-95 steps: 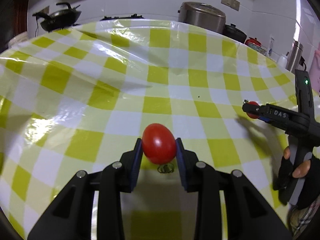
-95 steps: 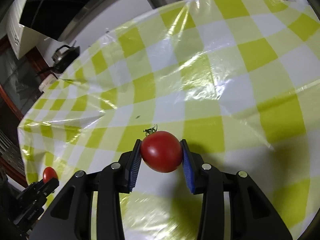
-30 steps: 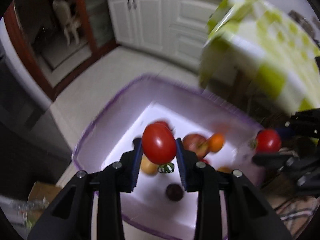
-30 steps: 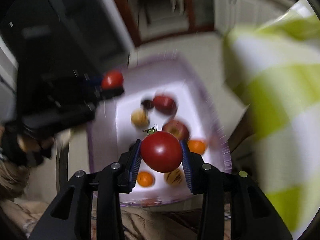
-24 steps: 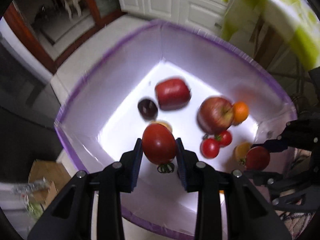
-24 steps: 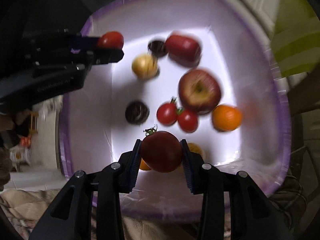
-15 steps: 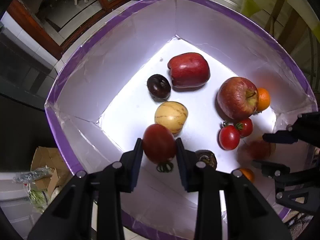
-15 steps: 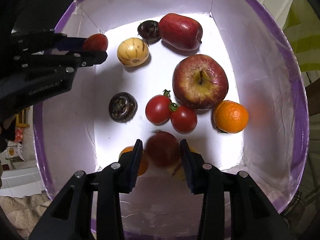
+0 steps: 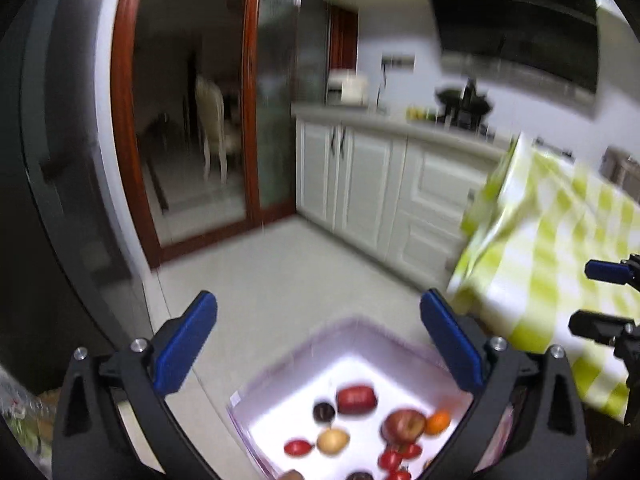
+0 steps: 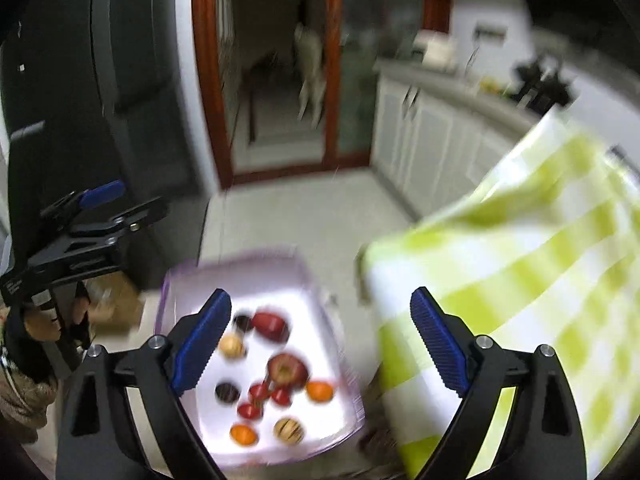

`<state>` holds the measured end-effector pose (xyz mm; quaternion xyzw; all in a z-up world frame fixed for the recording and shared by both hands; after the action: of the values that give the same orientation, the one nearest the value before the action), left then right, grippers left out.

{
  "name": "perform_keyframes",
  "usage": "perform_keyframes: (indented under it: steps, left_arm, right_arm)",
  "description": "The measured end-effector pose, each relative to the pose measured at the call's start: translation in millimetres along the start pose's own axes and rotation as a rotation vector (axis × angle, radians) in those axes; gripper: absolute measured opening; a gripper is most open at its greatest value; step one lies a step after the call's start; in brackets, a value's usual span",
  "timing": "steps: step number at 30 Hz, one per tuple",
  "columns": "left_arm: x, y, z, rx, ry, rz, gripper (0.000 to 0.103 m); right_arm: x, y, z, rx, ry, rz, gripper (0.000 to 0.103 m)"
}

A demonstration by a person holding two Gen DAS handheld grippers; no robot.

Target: Organize fruits

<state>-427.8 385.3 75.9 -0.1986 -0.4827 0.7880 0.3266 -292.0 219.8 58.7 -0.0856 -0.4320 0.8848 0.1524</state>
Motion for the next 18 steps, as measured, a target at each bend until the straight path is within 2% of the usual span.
perform_keyframes:
  steps: [1,3,5,7,10,11,14,16,18]
  left_arm:
    - [-1,-8,8,-0.011,-0.009,-0.008,0.102]
    - [-3,-21,24,-0.011,-0.062,-0.009,0.102]
    - [-4,-18,33,0.023,-0.148,-0.002,0.102]
    - [-5,-7,34,0.063,-0.186,-0.003,0.102]
    - [-11,27,14,0.221,-0.13,0.044,0.102]
    - [-15,46,5,0.308,-0.105,0.079,0.102]
    - [-19,87,-9,0.467,-0.127,0.097,0.102]
    - [-20,111,-14,0.546,-0.152,0.089,0.102]
    - [-18,126,-14,0.577,-0.171,0.086,0.102]
  right_arm:
    - [-2,-10,16,-0.033,0.016,-0.003,0.089]
    - [-8,-20,28,-0.04,0.011,-0.048,0.089]
    - [-9,-18,26,0.016,-0.042,-0.132,0.089]
    - [-6,-7,16,0.093,-0.061,-0.201,0.089]
    - [9,38,-25,0.305,-0.037,-0.262,0.089]
    - [14,48,-35,0.342,-0.029,-0.257,0.089]
    - [27,90,-65,0.496,-0.013,-0.228,0.089]
    - [35,110,-76,0.565,-0.004,-0.214,0.089]
    - [40,125,-83,0.604,0.039,-0.152,0.089]
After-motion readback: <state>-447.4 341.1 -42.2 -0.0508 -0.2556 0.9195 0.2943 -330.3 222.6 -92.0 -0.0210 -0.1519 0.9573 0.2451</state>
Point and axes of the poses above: each gripper's, at about its wrist camera, not at the fingertips, and z roughly against the way its jaws point, x to its left, y to its underside, the point moved 7 cm from there along -z, roughly the way its jaws point
